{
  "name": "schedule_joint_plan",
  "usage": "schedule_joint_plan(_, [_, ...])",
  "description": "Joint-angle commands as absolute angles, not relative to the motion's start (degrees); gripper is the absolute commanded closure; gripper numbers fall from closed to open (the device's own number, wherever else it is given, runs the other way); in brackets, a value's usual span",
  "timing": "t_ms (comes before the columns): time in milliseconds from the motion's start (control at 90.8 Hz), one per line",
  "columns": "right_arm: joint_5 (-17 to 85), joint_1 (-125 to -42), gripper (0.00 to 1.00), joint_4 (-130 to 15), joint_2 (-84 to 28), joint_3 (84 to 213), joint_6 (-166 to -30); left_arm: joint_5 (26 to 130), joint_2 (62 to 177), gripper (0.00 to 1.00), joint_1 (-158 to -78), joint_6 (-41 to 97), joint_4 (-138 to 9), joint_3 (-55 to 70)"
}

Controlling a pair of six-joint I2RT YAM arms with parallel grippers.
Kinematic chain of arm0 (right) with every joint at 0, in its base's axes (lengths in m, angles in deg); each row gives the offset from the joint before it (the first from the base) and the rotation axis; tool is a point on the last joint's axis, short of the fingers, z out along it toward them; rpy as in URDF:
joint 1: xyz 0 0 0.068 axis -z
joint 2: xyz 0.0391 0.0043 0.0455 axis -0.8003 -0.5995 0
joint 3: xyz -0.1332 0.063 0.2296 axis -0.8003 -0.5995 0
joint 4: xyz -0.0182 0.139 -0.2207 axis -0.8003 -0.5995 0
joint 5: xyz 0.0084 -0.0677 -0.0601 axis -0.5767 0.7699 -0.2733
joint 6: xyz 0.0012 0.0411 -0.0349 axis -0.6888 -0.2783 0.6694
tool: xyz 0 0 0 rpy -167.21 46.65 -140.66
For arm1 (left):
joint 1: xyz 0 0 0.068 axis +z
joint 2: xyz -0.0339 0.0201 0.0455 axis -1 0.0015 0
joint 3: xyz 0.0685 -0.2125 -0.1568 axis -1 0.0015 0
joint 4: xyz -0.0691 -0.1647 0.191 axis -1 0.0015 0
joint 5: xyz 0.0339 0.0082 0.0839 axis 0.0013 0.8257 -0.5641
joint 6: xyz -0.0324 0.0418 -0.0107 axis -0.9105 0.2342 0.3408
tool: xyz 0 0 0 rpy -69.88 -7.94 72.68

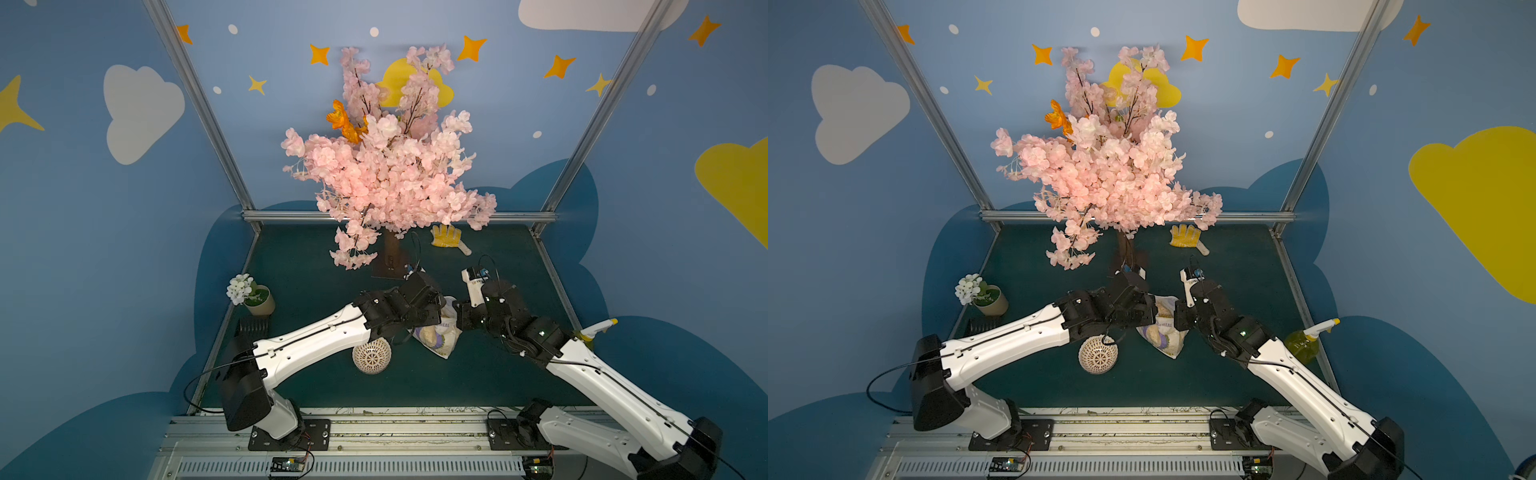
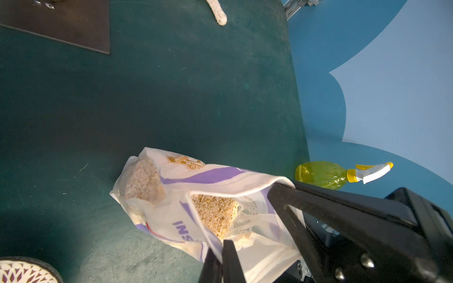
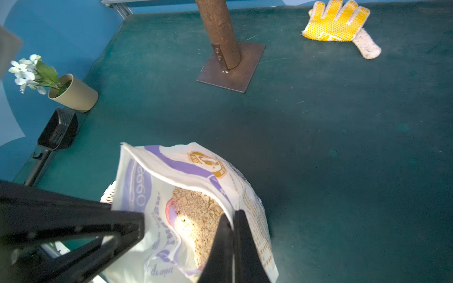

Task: Pour the oats into the breakfast bowl
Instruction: Open the oats bag at the center of the board, then pick up the oats bag from the center of the board.

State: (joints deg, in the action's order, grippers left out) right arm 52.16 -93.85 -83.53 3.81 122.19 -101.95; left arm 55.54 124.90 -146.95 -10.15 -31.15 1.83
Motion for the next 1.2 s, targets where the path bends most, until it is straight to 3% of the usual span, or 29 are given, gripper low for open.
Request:
schedule_joint_plan(0, [52.0,-92.7,0.83,-79.1,6.6,119.9,-100.8,51.9,125.1,0.97,-145.1,-8.1,-29.3,0.4])
schedule_joint_plan(121, [52.0,-92.7,0.21,-82.0,10.2,118.4,-101.3,51.5,125.6,0.97,-144.7,-7.4,-29.3,0.6])
schedule_joint_plan(154, [52.1,-92.8,0.12,-83.0,11.7,118.1,-101.6,51.5,125.6,0.97,-144.6,-7.3,-29.3,0.6])
schedule_joint_plan(198, [52.3,-93.0,0.08,-83.8,13.8,117.2,-101.7,51.7,125.7,0.97,-144.6,-7.2,-29.4,0.8])
schedule_joint_plan(408, [56.8,-99.6,0.06,-82.9,23.7,108.7,-107.6,52.4,125.7,0.97,-144.4,-6.9,-30.5,0.8])
schedule_joint_plan(562, [68.8,-110.5,0.06,-81.4,27.3,101.8,-112.3,52.5,125.5,0.97,-143.8,-6.3,-31.0,0.9])
schedule_joint_plan(760, [88.3,-122.0,0.03,-65.0,28.0,86.2,-110.4,53.7,125.1,0.97,-143.8,-6.3,-31.7,1.6])
schedule_joint_plan(958, [85.6,-120.0,0.02,-45.7,28.4,73.4,-108.5,54.2,124.5,0.97,-143.8,-6.5,-32.5,2.5])
schedule_joint_plan(1190, [73.6,-112.0,0.02,-43.7,23.1,74.0,-103.4,54.4,124.4,0.97,-143.8,-6.4,-33.0,2.3])
